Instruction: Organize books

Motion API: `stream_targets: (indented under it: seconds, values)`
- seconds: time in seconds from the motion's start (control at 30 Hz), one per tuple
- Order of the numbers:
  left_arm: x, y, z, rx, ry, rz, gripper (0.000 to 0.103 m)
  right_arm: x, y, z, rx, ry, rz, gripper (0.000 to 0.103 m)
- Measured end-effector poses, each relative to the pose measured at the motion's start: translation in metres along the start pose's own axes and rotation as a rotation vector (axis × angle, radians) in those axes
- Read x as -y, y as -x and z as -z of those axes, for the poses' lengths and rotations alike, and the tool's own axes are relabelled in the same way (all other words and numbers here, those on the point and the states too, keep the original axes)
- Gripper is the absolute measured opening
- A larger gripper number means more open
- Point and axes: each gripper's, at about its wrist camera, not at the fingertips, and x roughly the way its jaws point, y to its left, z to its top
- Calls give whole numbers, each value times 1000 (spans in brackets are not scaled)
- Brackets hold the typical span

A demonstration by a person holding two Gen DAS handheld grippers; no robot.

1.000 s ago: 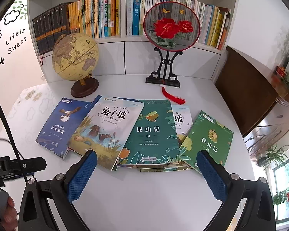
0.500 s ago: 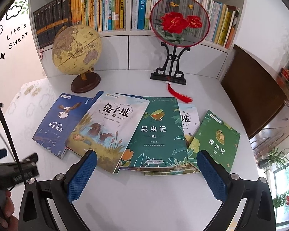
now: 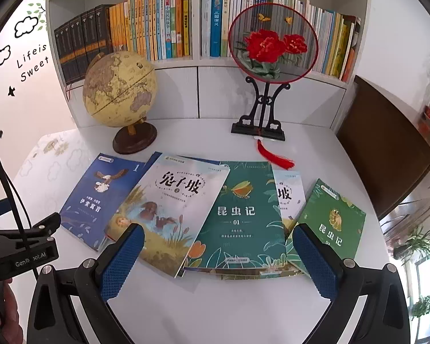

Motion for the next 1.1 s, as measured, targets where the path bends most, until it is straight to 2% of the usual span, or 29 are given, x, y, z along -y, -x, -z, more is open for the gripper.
stream_targets:
  seconds: [0.1,0.27,0.33,0.43,0.5,0.6,0.7,0.8,0.87,0.93,1.0,1.1]
  values:
    - [11,5,-2,41,-8,-6,100,3,-5,1,0,-7,5,103]
    - [19,7,-14,124,-23,-31,100,10,-17,-2,-20,-9,67,103]
    - [18,9,-19,152,-16,-18,100,12,-17,-7,-20,-20,78,103]
    - [5,8,-30,126,61,54,100,11,-14,-13,-18,-11,113,103]
    - [-14,12,-35,122,155,115,100,7,-12,-14,-26,4,128,103]
    - [-34,25,-39,142,239,142,100,-2,-8,-17,-31,40,139,103]
    - [-42,37,-45,164,281,109,100,-18,-6,-20,-29,96,153,103]
    - [-39,35,-55,168,284,-1,100,-32,-9,-25,-35,138,146,103]
    - [-48,34,-59,202,350,17,100,-37,-11,-28,-42,154,158,103]
    - [-61,29,-65,241,404,74,100,-35,-13,-31,-63,150,166,103]
    - [-66,19,-71,226,394,98,100,-33,-12,-34,-74,141,181,103]
    - [-72,6,-66,251,388,120,100,-32,-5,-38,-57,129,195,103]
